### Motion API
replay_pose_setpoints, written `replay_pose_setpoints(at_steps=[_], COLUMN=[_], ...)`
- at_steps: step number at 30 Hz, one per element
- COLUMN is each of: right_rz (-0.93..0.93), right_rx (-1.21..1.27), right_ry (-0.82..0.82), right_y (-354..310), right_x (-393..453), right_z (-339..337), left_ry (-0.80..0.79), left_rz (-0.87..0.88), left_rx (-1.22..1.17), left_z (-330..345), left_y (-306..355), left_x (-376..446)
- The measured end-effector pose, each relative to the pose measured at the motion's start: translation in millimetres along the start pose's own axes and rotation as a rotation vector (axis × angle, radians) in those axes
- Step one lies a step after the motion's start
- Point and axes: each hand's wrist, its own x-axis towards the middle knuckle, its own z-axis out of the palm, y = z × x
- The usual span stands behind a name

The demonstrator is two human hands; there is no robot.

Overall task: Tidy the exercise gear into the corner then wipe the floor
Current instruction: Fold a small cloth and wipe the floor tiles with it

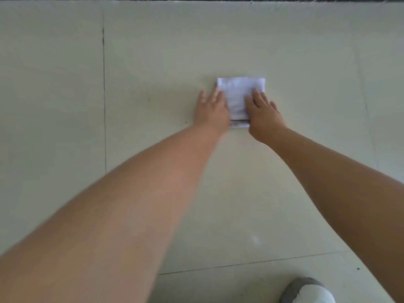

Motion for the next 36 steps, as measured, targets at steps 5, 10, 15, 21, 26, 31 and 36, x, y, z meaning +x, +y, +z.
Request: replay_pose_setpoints(at_steps=[5,10,15,21,26,31,36], right_rz=[-0.211,-0.314,-0.287,-0.031,0.103,-0.019,-0.227], right_rx=[0.014,-0.074,-0.320,-0.374,-0.123,-0.099,-0.099], right_ry=[0.012,-0.053,0.000,-0.165,-0.047,-0.079,-0.076], right_y=[-80.9,-94.5,-31.8,51.5,71.2,23.2,-81.1], right_x=[-8.6,-69.5,-125.6,-157.1,-125.2,-70.1,-52.5], right_z=[14.4,45.8,80.0,77.5,52.0,28.2,27.1], left_ry=[0.121,0.124,0.051,-0.014,-0.079,0.042,0.028], left_rz=[-0.107,0.061,0.410,0.468,0.331,0.160,0.066], left_rx=[-0.092,-0.022,0.089,0.077,0.184,0.110,0.079], left_z=[38.4,74.6,77.0,52.2,31.1,27.8,40.6], left_y=[-73.6,-80.7,-22.7,80.6,96.5,27.2,-76.0], left_x=[-72.8,-132.7,-146.6,-99.5,-54.4,-58.4,-107.5])
